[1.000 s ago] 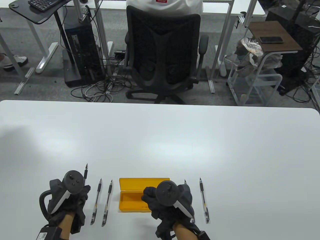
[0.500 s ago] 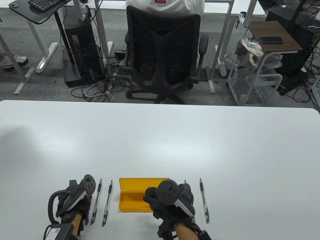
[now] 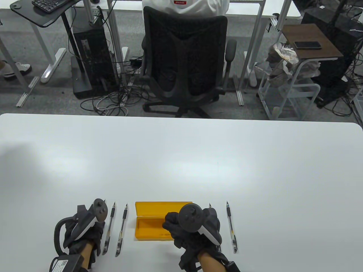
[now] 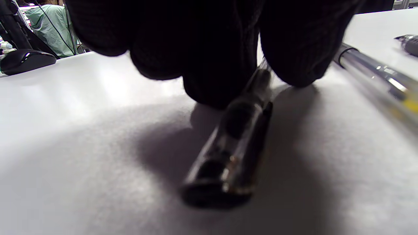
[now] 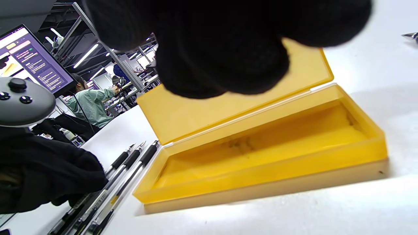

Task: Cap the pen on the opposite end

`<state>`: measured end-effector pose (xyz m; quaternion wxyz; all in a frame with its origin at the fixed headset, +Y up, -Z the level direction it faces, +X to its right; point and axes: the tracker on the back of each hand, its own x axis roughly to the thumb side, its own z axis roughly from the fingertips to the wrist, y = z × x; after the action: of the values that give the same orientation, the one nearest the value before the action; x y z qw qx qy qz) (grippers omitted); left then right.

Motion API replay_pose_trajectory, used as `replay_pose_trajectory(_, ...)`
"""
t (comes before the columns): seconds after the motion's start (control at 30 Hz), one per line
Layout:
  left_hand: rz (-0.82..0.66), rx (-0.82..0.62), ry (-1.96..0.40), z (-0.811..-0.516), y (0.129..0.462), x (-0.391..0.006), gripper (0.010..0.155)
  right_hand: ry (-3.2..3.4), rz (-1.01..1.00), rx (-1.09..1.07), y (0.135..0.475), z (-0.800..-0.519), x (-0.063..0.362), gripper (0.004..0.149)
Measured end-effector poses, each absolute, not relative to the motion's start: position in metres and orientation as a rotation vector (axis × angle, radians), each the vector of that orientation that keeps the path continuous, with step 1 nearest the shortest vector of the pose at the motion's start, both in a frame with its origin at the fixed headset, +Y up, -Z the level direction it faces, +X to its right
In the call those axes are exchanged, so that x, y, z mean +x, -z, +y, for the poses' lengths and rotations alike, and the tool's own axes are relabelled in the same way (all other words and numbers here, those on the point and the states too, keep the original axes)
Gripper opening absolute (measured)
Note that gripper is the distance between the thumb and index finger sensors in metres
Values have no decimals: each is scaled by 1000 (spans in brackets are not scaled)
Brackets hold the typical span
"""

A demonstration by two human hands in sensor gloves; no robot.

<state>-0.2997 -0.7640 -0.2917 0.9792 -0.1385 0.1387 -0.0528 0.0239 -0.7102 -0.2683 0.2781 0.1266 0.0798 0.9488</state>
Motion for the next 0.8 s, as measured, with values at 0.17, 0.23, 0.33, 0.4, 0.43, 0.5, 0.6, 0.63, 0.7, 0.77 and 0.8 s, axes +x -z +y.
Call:
replay_pose_trajectory(0.17, 273, -298, 108, -762, 291, -298, 60, -2557, 223, 327, 269, -711, 26, 52)
replay_pose_trajectory(0.23, 274, -286, 101, -756, 291, -298, 62, -2568, 222, 327, 269, -710, 26, 52)
replay_pose_trajectory(0.33, 274, -198, 71, -736, 286, -297, 64, -2583, 219, 328, 269, -709, 26, 52)
replay_pose_trajectory(0.4, 244, -103, 0, -719, 278, -294, 67, -2609, 210, 329, 269, -708, 25, 52)
replay_pose_trajectory(0.43, 209, -59, -58, -709, 271, -289, 69, -2647, 187, 328, 269, -705, 25, 53)
replay_pose_trajectory(0.5, 154, 16, -144, -694, 258, -281, 75, -2755, 101, 337, 266, -697, 23, 54)
replay_pose_trajectory(0.6, -8, 63, -260, -680, 243, -267, 83, -2895, -57, 323, 261, -679, 21, 56)
replay_pose_trajectory(0.63, -33, 37, -273, -679, 242, -265, 87, -2921, -85, 302, 259, -674, 23, 57)
replay_pose_trajectory(0.7, -56, -32, -262, -679, 239, -261, 91, -2982, -146, 240, 254, -663, 28, 61)
replay_pose_trajectory(0.77, -85, -72, -247, -683, 239, -260, 94, -3024, -156, 171, 252, -658, 37, 69)
replay_pose_trajectory(0.8, -94, -97, -242, -685, 241, -260, 95, -3050, -107, 136, 251, -659, 43, 77)
